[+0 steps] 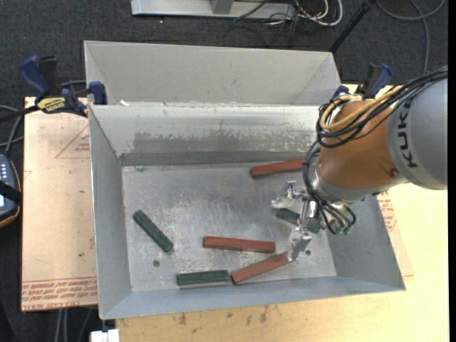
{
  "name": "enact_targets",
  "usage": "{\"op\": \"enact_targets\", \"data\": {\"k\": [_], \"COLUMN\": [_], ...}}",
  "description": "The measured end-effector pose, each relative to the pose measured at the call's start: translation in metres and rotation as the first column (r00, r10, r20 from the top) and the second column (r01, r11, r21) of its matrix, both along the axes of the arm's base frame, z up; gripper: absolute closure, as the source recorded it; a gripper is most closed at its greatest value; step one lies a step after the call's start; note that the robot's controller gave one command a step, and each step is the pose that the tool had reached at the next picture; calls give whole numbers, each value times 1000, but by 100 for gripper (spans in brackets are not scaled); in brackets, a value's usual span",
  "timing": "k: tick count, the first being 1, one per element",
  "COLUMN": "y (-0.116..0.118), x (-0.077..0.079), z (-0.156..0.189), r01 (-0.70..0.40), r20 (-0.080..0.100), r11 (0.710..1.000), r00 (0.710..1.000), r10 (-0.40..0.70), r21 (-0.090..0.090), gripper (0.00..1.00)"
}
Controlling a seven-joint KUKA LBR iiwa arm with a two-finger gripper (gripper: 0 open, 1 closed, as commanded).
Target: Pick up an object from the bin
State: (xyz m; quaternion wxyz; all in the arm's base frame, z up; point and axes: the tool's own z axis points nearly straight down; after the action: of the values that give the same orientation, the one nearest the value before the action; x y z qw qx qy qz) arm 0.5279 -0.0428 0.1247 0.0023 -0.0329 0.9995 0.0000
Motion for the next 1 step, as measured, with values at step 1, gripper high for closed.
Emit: {"op": "enact_targets", "data": {"k": [1], "y": [-11], "x": [4], "z": [-47], "r01": [-144], "r20": [15], "r11": [990], "r00": [990], "r10": [144], "r21": [-2], "gripper": [100]}}
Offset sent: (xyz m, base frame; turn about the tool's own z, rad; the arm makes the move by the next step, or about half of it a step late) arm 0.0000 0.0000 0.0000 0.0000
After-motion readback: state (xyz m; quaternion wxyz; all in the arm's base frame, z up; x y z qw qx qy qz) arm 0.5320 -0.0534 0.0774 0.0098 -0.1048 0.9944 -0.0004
